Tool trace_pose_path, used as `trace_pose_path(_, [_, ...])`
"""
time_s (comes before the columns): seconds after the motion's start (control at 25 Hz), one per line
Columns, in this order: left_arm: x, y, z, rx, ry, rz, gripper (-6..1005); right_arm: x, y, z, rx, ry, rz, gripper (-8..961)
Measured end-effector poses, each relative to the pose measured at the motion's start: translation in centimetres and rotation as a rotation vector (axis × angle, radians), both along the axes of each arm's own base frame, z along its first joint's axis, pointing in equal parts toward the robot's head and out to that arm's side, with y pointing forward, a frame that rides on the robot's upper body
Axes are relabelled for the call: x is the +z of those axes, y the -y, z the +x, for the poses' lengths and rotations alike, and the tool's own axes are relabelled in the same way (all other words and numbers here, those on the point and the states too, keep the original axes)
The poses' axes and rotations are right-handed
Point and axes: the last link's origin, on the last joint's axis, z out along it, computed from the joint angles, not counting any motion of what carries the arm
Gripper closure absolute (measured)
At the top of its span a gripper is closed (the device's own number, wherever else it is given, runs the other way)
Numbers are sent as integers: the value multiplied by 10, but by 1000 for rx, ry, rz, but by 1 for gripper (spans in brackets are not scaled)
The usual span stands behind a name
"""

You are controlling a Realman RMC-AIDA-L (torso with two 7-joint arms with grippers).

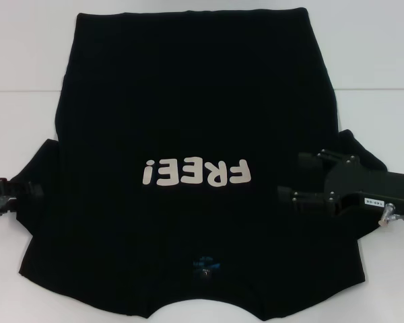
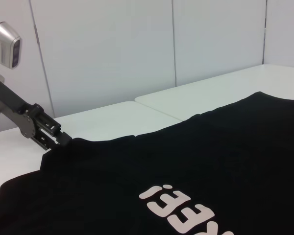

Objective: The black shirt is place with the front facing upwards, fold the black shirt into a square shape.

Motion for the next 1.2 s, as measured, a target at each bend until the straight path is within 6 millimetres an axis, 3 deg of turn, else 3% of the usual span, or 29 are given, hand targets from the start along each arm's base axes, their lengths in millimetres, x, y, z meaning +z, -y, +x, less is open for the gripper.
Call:
trace_pose_path(0.04, [0, 0, 0, 0, -2, 0, 177, 0, 0, 0, 0, 0, 0, 23])
trace_pose_path(0.72, [-1, -2, 0, 6, -21, -13, 860, 1, 1, 0, 2, -3, -3, 23])
trace_pose_path(0.92, [1, -1, -2, 11, -20, -5, 996, 0, 2, 0, 5, -6, -7, 23])
trace_pose_path(1.2, [6, 1, -5, 18, -20, 3, 992, 2, 3, 0, 5, -14, -5, 24])
